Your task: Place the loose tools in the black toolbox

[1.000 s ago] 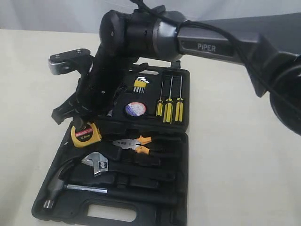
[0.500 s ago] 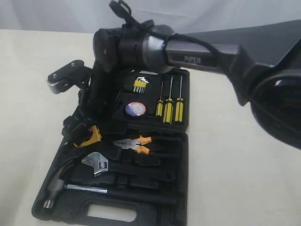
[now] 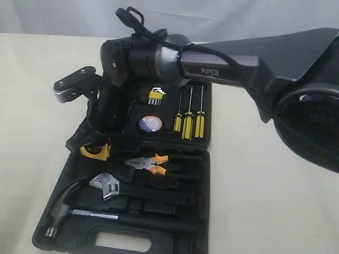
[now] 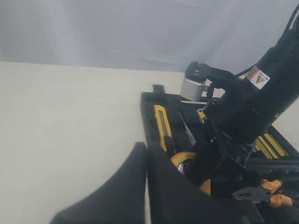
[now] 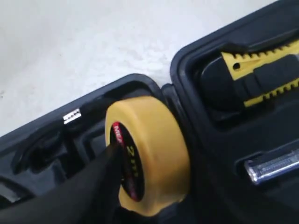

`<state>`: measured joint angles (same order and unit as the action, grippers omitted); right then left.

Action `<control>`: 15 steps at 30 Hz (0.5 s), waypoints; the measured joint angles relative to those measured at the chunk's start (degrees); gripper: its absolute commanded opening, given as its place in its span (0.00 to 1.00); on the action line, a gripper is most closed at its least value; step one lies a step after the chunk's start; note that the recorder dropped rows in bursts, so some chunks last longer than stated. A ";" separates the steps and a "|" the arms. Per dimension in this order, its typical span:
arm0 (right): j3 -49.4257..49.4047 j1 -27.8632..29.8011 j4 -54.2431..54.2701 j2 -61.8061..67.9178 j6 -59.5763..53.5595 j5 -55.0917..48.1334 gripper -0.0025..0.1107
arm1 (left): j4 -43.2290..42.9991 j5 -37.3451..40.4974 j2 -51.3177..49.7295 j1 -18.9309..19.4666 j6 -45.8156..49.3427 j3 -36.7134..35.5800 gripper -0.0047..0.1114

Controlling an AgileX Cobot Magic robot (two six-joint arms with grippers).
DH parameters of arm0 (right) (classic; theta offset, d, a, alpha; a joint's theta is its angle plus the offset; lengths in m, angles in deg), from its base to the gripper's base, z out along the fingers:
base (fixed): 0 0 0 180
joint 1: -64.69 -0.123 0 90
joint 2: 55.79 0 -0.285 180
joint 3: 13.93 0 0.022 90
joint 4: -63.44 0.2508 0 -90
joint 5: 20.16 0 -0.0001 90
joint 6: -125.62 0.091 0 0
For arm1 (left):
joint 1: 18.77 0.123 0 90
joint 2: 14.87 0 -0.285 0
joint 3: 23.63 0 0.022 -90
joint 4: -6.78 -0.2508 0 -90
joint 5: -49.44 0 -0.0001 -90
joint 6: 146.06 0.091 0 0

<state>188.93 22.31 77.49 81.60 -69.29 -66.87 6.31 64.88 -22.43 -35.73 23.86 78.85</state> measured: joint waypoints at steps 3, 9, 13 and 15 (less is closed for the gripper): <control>0.00 0.00 1.42 0.00 2.24 -0.51 0.02 | 0.00 0.00 0.00 0.00 0.00 0.00 0.04; 0.67 -0.37 3.02 0.25 4.85 -2.97 0.02 | 0.00 0.00 0.00 0.00 0.00 0.00 0.04; 2.50 -0.37 3.26 0.77 5.07 -5.70 0.02 | 0.00 0.00 0.00 0.00 0.00 0.00 0.04; 3.79 -0.37 4.07 1.02 5.10 -7.22 0.02 | 0.00 0.00 0.00 0.00 0.00 0.00 0.04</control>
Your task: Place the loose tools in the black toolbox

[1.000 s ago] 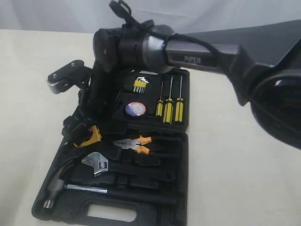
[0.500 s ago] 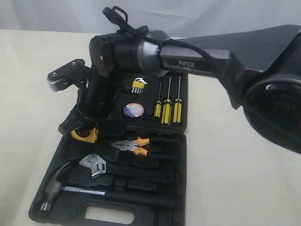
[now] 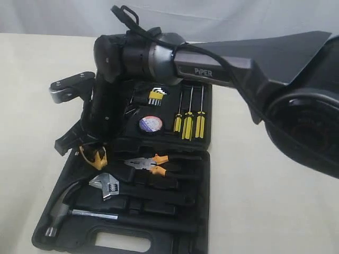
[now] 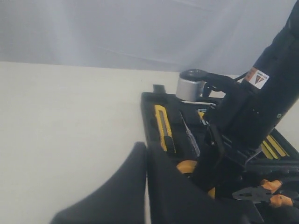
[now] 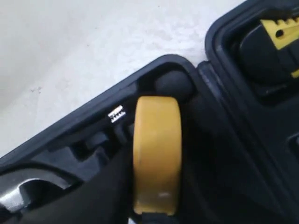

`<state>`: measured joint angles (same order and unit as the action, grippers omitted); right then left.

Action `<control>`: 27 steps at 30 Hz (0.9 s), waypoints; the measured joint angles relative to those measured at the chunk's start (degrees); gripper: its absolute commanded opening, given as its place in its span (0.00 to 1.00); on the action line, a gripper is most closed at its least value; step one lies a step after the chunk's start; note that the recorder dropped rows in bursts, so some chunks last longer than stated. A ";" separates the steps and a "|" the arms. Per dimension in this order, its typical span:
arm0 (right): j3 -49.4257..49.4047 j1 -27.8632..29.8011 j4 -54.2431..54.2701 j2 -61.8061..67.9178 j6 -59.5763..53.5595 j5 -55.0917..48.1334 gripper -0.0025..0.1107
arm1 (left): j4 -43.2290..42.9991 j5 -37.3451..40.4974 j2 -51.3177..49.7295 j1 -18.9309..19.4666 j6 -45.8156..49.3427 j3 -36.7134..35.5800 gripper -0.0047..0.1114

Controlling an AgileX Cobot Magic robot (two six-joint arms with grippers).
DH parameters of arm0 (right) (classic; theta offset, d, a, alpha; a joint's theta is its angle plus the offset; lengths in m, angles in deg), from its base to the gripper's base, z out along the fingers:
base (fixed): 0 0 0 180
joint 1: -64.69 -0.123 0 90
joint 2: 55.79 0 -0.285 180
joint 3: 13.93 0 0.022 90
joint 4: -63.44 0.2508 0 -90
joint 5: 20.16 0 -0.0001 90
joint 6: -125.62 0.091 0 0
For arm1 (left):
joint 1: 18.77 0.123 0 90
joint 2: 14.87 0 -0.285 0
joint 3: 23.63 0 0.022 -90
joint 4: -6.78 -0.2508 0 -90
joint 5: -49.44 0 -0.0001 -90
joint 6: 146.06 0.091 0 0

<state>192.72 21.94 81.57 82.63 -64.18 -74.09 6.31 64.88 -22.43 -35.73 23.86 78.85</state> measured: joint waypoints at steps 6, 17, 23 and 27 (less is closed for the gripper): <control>5.46 0.00 4.46 0.33 -1.11 -6.29 0.02 | 0.00 0.00 0.00 0.00 0.00 0.00 0.04; 5.57 -0.12 5.27 0.55 -4.14 -9.45 0.02 | 0.00 0.00 0.00 0.00 0.00 0.00 0.04; 5.72 0.64 6.35 1.93 -4.43 -9.54 0.02 | 0.00 0.00 0.00 0.00 0.00 0.00 0.04; 5.98 1.41 5.93 3.02 -4.43 -7.98 0.07 | 0.00 0.00 0.00 0.00 0.00 0.00 0.04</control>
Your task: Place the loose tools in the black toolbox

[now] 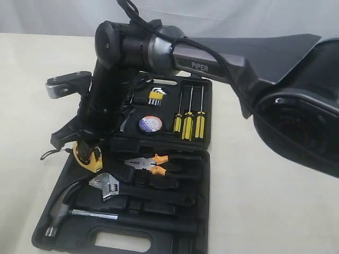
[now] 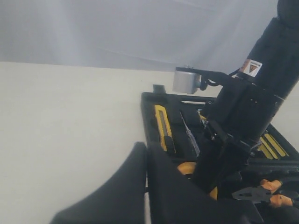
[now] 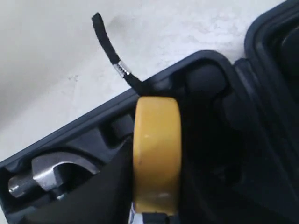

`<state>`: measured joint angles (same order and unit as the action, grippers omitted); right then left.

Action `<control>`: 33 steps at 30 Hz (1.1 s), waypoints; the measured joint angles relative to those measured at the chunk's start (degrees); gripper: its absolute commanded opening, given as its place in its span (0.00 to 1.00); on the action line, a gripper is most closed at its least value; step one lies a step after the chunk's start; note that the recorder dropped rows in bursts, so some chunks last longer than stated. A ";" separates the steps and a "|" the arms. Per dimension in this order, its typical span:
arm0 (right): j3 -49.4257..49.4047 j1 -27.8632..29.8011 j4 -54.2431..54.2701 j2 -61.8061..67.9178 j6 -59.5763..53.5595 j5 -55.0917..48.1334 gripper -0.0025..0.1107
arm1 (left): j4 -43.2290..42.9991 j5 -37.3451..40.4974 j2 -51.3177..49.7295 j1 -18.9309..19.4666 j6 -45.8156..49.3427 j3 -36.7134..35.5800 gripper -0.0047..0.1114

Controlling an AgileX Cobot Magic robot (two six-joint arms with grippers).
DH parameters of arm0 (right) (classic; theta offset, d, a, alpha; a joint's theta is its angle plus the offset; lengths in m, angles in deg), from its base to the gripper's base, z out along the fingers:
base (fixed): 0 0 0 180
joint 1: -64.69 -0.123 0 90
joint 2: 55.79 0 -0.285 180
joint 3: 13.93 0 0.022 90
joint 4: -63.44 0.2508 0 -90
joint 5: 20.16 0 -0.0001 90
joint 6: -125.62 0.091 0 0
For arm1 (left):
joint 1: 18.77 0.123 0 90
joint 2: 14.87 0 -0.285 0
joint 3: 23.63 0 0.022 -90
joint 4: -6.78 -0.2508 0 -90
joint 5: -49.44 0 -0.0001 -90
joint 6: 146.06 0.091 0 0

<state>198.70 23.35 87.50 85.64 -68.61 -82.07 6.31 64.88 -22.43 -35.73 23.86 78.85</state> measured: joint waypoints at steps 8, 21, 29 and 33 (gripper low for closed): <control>0.00 -0.02 -0.37 0.79 0.15 -0.13 0.82 | 0.00 0.00 0.00 0.00 0.00 0.00 0.04; 0.00 -0.74 -15.91 -0.83 11.16 0.87 0.49 | 0.00 0.00 0.00 0.00 0.00 0.00 0.04; 0.00 -0.38 -23.49 -2.45 15.31 0.69 0.45 | 0.00 0.00 0.00 0.00 0.00 0.00 0.04; 0.00 -0.38 -24.05 -2.45 15.41 0.82 0.25 | 0.00 0.00 0.00 0.00 0.00 0.00 0.04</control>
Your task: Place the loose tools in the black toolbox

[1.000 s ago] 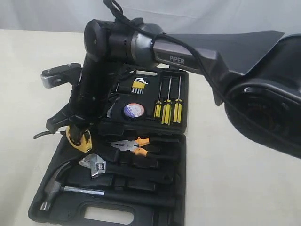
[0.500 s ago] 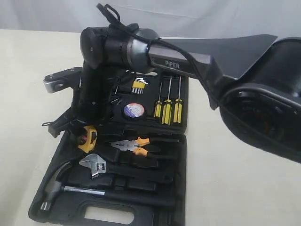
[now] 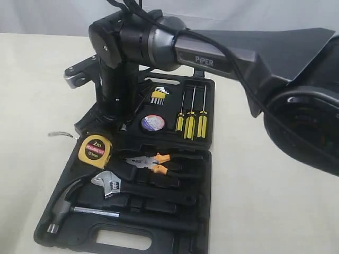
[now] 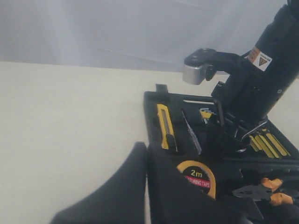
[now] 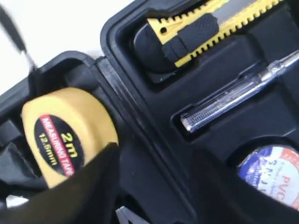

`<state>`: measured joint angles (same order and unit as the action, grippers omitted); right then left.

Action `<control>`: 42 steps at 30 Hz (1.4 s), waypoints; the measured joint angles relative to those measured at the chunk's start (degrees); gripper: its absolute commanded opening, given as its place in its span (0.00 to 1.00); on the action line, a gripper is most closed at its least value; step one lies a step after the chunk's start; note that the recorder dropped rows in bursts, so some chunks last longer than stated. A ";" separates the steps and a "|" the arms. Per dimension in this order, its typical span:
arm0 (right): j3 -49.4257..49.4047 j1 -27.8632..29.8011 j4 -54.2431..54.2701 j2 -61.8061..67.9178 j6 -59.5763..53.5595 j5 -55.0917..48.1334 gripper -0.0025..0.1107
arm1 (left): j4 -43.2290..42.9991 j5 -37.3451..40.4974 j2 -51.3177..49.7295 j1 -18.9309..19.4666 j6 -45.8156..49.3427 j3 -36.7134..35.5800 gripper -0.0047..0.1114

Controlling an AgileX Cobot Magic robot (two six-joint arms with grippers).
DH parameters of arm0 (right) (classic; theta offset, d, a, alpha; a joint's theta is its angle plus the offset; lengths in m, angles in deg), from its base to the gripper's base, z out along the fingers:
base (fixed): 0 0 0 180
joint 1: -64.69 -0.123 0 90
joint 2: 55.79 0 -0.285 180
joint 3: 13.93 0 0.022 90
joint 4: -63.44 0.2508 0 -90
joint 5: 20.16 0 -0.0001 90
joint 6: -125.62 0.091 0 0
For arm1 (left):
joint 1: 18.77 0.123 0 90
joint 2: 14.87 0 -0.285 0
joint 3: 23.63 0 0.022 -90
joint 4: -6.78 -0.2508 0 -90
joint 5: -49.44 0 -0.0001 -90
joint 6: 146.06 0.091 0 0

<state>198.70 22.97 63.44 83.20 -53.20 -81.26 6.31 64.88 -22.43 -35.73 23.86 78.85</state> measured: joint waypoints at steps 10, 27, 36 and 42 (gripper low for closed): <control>0.00 0.00 0.00 0.00 0.11 4.54 0.02 | 0.00 0.00 0.00 0.00 0.00 0.00 0.04; 0.00 -4.73 0.00 1.51 0.11 5.86 0.02 | 0.00 0.00 0.00 0.00 0.00 0.00 0.04; 0.00 -4.73 0.00 2.33 0.11 5.88 0.02 | 0.00 0.00 0.00 0.00 0.00 0.00 0.04; 0.00 -4.73 -1.34 -0.80 0.52 5.88 0.02 | 0.00 0.00 0.00 0.00 0.00 0.00 0.04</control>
<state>198.70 18.25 62.10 82.39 -52.68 -75.38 6.31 64.88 -22.43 -35.73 23.86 78.85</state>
